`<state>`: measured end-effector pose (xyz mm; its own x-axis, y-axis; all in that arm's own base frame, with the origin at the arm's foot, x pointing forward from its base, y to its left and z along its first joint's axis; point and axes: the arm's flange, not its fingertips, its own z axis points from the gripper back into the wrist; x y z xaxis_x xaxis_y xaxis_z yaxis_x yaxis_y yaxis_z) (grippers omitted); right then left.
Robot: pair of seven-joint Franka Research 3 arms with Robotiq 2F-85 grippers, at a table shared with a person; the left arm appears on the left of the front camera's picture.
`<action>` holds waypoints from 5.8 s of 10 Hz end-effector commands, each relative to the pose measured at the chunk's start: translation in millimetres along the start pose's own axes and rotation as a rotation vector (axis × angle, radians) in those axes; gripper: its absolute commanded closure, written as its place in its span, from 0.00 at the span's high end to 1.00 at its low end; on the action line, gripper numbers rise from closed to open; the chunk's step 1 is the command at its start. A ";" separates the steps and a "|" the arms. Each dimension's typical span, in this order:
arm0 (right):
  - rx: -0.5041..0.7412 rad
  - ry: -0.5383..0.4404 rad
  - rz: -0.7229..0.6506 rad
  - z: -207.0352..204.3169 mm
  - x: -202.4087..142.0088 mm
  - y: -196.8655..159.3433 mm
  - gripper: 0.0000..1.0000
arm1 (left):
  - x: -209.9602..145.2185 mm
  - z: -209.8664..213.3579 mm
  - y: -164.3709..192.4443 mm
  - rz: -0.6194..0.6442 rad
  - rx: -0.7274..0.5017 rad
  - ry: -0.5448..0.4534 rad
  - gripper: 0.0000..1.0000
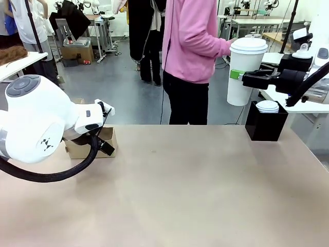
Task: Pour a drink into a cup and package it in a carrier.
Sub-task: Position the Cup Carrier in the center of the table.
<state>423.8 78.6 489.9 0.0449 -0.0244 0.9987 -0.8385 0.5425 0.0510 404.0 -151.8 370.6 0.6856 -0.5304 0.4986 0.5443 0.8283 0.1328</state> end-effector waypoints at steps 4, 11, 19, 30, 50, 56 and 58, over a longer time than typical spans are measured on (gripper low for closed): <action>-0.005 -0.014 -0.003 -3.7 3.4 -0.7 0.80 | 54.1 104.2 17.8 0.159 0.092 0.079 1.00; -0.005 -0.014 -0.003 -3.7 3.4 -0.7 0.80 | 141.0 148.4 96.3 0.457 0.127 0.231 1.00; -0.005 -0.014 -0.003 -3.7 3.4 -0.7 0.80 | 139.5 62.5 137.8 0.638 0.166 0.324 0.95; -0.005 -0.014 -0.003 -3.7 3.4 -0.7 0.80 | 138.0 54.7 131.4 0.631 0.111 0.320 0.00; -0.005 -0.014 -0.003 -3.7 3.4 -0.7 0.80 | 185.3 134.2 -223.6 0.651 0.154 0.288 0.02; -0.005 -0.014 -0.003 -3.7 3.4 -0.7 0.80 | 167.5 92.9 -242.0 0.654 0.156 0.327 0.02; -0.005 -0.014 -0.003 -3.7 3.4 -0.7 0.80 | 168.2 89.1 -238.4 0.642 0.123 0.327 0.02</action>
<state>424.3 78.3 490.2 0.0438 -0.0218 0.9988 -0.8374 0.5444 0.0486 348.1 -426.2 500.7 0.9743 0.0538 0.2189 -0.0611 0.9978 0.0266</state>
